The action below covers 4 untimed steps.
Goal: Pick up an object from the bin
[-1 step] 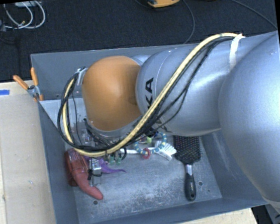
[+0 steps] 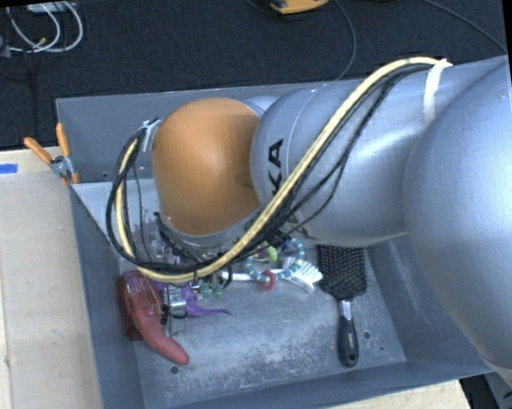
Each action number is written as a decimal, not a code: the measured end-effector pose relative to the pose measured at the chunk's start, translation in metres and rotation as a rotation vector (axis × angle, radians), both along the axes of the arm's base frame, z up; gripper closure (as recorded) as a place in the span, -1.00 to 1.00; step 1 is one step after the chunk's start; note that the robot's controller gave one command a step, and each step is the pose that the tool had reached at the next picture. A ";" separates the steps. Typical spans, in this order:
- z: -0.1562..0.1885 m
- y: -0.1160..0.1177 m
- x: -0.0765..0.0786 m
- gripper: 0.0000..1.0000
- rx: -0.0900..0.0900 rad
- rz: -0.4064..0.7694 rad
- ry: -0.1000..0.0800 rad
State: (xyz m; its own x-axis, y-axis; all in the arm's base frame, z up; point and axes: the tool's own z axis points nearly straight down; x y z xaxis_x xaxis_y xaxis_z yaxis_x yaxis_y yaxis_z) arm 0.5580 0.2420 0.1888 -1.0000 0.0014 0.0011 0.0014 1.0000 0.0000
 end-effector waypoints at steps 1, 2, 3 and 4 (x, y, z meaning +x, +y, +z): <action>-0.038 -0.041 -0.004 -1.00 0.000 -0.239 0.003; -0.045 -0.061 0.009 -1.00 -0.004 -0.304 0.005; -0.051 -0.069 0.009 -1.00 -0.001 -0.394 0.004; -0.114 -0.076 0.011 -1.00 -0.003 -0.388 0.003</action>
Offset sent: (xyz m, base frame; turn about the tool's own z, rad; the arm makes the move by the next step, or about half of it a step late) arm 0.0130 -0.0615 -0.0382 0.2947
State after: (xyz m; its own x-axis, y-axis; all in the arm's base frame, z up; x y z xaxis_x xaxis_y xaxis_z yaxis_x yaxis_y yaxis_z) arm 0.5690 0.1661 0.0745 -0.9252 0.3794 0.0031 0.3794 0.9252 -0.0037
